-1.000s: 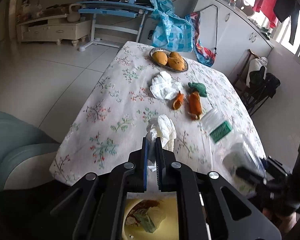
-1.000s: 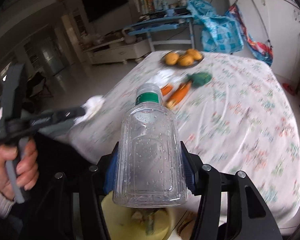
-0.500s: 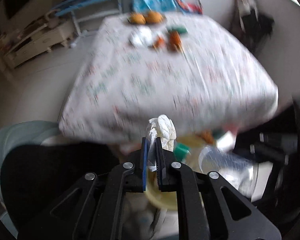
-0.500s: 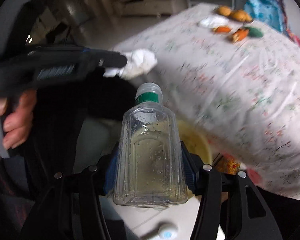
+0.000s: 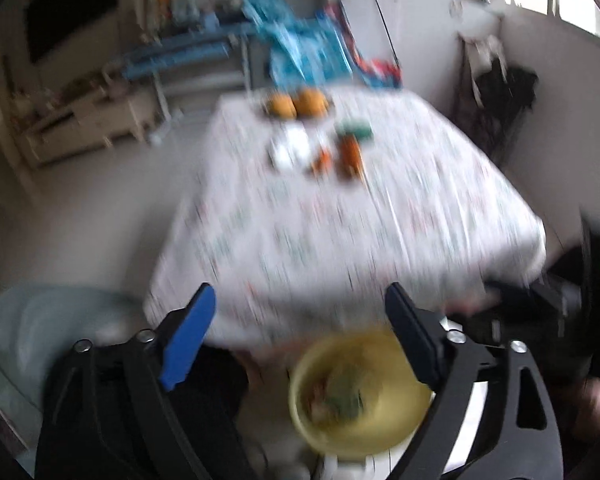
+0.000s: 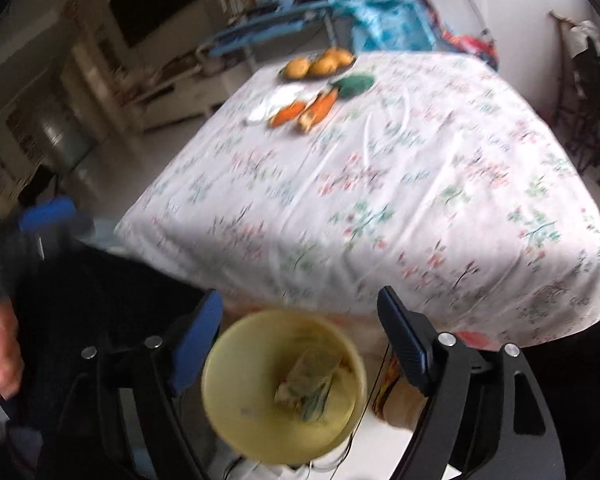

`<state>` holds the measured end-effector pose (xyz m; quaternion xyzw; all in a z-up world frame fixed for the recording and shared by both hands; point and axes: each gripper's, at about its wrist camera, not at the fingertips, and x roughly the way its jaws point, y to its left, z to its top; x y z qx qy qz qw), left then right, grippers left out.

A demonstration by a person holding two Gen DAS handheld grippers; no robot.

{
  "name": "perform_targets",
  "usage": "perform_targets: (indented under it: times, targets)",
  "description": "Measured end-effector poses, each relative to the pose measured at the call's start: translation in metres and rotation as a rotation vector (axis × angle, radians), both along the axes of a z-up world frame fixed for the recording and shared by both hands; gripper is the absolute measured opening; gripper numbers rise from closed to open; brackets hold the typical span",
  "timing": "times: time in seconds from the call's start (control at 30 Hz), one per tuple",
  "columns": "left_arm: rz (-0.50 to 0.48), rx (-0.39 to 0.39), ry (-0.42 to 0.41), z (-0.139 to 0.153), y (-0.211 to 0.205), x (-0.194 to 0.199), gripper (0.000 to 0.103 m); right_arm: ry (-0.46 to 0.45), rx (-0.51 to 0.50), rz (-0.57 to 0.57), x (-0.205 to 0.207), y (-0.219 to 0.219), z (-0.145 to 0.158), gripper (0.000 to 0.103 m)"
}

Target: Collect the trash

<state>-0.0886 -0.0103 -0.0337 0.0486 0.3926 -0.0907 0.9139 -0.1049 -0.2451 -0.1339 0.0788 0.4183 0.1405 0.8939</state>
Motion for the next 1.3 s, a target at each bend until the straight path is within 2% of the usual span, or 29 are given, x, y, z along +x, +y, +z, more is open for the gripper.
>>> perform_targets:
  times: [0.1, 0.2, 0.23, 0.27, 0.3, 0.33, 0.37, 0.43, 0.53, 0.73, 1.3]
  targets:
    - [0.084, -0.04, -0.117, 0.018, 0.006, 0.02, 0.096, -0.052, -0.035, -0.041, -0.001, 0.001, 0.003, 0.083]
    - [0.165, -0.07, -0.169, 0.006, 0.017, 0.029, 0.096, -0.073, -0.065, -0.053, -0.001, 0.001, 0.003, 0.085]
    - [0.188, -0.058, -0.14, -0.008, 0.021, 0.032, 0.096, -0.083, -0.082, -0.053, -0.001, 0.002, 0.003, 0.085]
    - [0.216, -0.031, -0.061, -0.02, 0.024, 0.039, 0.096, -0.087, -0.09, -0.054, -0.002, 0.004, 0.003, 0.086]
    - [0.217, -0.04, -0.019, -0.023, 0.026, 0.043, 0.096, -0.089, -0.1, -0.052, -0.001, 0.005, 0.002, 0.086]
    - [0.215, -0.087, -0.01, -0.023, 0.031, 0.045, 0.096, -0.089, -0.106, -0.051, 0.0, 0.006, 0.002, 0.086]
    - [0.23, -0.114, -0.032, -0.02, 0.035, 0.042, 0.096, -0.09, -0.111, -0.051, 0.002, 0.009, 0.0, 0.086]
    - [0.246, -0.119, -0.055, -0.019, 0.037, 0.039, 0.096, -0.09, -0.128, -0.046, 0.002, 0.012, -0.003, 0.086]
    - [0.221, -0.088, -0.021, -0.026, 0.029, 0.041, 0.096, -0.093, -0.153, -0.035, -0.002, 0.015, -0.004, 0.087]
    - [0.185, -0.021, -0.019, -0.031, 0.015, 0.037, 0.096, -0.105, -0.182, -0.021, -0.002, 0.021, -0.006, 0.088]
    - [0.193, -0.023, 0.005, -0.037, 0.015, 0.04, 0.096, -0.106, -0.183, -0.019, -0.001, 0.021, -0.008, 0.089]
